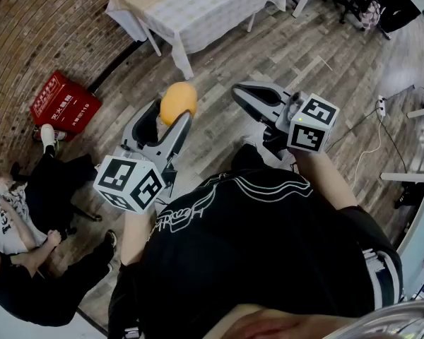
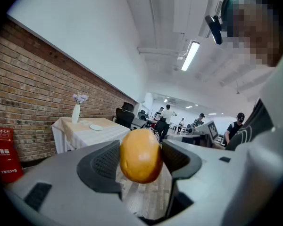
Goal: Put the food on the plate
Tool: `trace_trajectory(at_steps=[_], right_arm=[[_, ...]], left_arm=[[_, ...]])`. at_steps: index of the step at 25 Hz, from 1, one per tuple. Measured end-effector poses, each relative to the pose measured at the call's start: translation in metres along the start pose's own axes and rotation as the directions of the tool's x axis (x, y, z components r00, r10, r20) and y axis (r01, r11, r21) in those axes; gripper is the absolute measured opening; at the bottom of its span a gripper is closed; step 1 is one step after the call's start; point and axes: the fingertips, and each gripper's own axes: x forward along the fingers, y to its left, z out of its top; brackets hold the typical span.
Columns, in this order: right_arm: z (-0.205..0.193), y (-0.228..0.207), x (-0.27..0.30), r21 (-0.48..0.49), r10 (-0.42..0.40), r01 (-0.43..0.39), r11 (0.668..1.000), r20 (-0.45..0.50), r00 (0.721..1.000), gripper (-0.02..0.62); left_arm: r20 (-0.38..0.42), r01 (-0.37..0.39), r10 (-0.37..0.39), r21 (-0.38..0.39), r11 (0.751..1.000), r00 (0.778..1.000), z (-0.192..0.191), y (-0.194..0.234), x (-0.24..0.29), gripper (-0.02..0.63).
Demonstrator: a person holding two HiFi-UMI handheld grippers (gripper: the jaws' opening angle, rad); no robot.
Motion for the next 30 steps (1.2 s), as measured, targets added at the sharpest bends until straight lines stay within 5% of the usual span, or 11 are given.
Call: trace_trajectory(at_steps=[15,30], right_arm=[[-0.016,-0.042,0.001,-0.002,-0.040,0.040,0.999,-0.006,0.999,-0.003],[0.031,-0.145,0.011,0.033,-0.002,0.003,0.999,-0.037,0.999,-0.003]], left_arm=[[-0.025,0.018,-0.018,-0.008,1.000,1.000,-0.016,0.009,0.036,0.276],[-0.064,-0.002,0.000,-0.028,1.000,0.998,0.019,0.030,0.142,0.276]])
